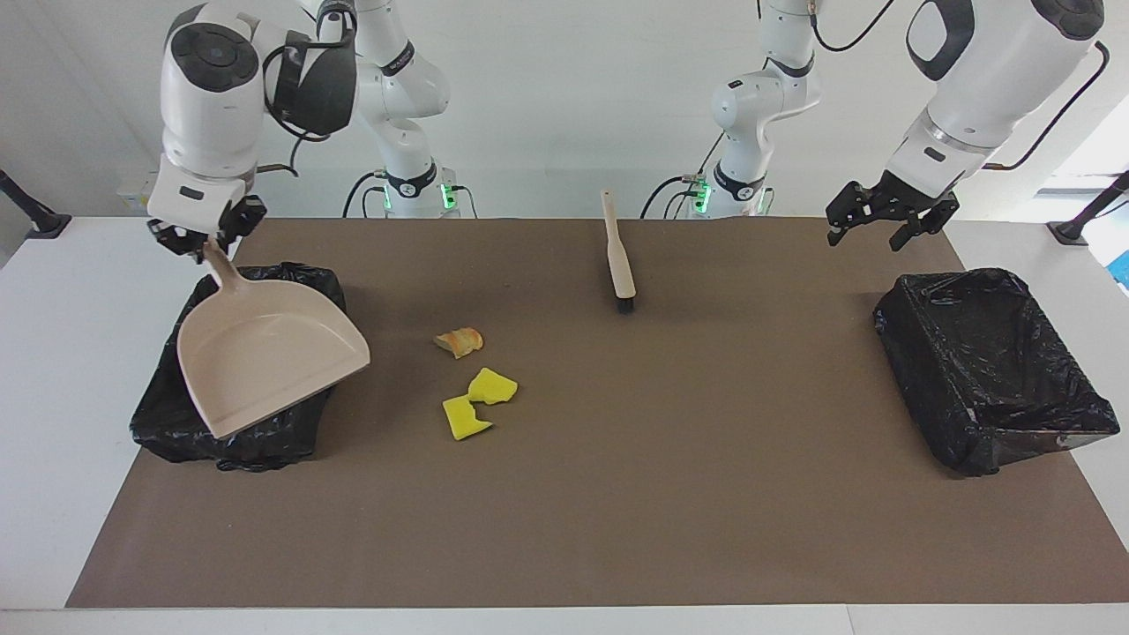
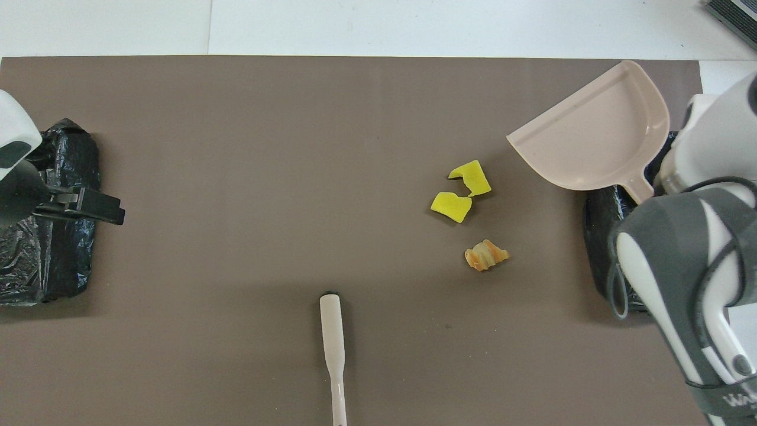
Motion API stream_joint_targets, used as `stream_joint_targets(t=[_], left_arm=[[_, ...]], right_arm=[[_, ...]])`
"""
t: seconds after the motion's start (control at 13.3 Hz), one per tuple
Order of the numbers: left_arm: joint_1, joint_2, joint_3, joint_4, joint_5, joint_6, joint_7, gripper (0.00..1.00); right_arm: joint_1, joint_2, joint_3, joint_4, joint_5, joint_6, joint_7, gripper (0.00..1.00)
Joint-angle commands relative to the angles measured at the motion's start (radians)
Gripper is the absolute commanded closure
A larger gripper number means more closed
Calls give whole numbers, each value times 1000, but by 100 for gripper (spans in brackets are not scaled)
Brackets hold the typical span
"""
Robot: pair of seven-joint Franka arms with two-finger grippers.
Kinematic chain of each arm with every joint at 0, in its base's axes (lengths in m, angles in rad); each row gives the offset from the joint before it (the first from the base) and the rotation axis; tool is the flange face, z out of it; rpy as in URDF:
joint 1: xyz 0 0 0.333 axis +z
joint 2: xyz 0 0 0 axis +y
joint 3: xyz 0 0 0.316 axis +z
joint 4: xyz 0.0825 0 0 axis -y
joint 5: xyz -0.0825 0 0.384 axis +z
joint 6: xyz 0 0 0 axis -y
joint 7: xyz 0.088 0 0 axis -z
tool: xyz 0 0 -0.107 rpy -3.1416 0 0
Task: Sweep and dump trash in bin
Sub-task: 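Carry the empty dustpan back and set it on the table with the right gripper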
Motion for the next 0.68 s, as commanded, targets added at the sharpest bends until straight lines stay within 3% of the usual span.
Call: stream_joint_targets(t=[0.0, 0.23, 0.45, 0.6], left_arm=[[-153, -2, 150, 22, 24, -13, 4, 0], [-141, -29, 155, 22, 24, -33, 9, 0], [-140, -49, 155, 10, 47, -49, 10, 0], [-140, -49, 155, 6, 47, -39, 10, 0]], right_arm=[[146, 118, -8, 96, 110, -14, 301, 100], [190, 242, -3, 241, 308, -11, 529, 100], [357, 414, 5, 369, 319, 61, 817, 100], [392, 501, 21, 406, 360, 191, 848, 100]])
